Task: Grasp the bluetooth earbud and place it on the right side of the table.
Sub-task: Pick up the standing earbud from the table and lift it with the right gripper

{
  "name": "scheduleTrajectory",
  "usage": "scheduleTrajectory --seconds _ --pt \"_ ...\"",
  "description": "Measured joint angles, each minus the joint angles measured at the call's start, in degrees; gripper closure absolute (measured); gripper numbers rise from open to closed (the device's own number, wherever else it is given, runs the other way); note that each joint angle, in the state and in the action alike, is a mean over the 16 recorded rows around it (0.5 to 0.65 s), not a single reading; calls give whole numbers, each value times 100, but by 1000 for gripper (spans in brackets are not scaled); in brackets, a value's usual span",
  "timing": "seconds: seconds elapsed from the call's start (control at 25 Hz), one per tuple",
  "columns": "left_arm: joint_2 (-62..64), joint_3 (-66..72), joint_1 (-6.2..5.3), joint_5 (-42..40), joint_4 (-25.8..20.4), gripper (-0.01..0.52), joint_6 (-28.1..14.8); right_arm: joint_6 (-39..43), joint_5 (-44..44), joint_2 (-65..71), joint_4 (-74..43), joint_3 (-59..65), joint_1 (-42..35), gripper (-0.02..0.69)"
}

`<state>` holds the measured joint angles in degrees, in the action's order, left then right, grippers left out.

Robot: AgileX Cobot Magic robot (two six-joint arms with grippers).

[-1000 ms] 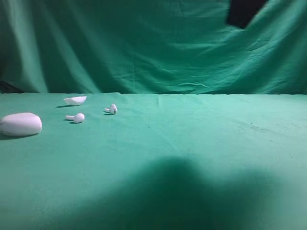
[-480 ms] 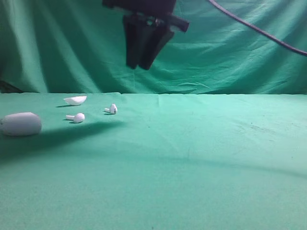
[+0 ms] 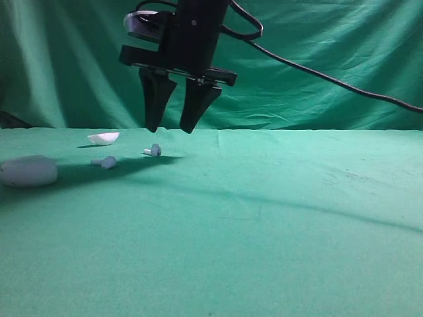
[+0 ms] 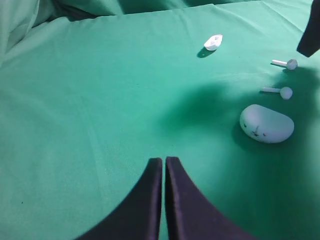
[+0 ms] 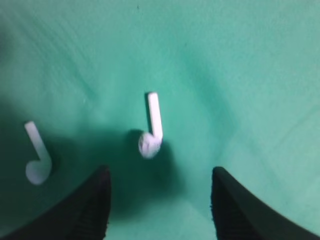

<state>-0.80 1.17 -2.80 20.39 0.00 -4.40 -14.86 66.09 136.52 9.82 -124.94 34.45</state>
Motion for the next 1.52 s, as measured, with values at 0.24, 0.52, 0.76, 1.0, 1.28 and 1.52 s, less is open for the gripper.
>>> scheduleTrajectory --seconds 0.24,0.52,0.76,1.0,1.28,1.52 --pt "0 0 0 0 0 514 0 -21 -213 241 80 -153 0 269" --pt "0 0 0 0 0 514 0 -159 -385 372 119 -165 10 269" --pt "0 0 0 0 0 514 0 -290 -431 435 43 -181 59 269" --pt "0 0 0 0 0 514 0 -364 -444 492 -117 -207 119 298" --pt "0 0 0 0 0 514 0 -372 -410 521 -299 -251 158 427" --pt "0 0 0 0 -1 514 0 -372 -155 511 -397 -415 162 536"
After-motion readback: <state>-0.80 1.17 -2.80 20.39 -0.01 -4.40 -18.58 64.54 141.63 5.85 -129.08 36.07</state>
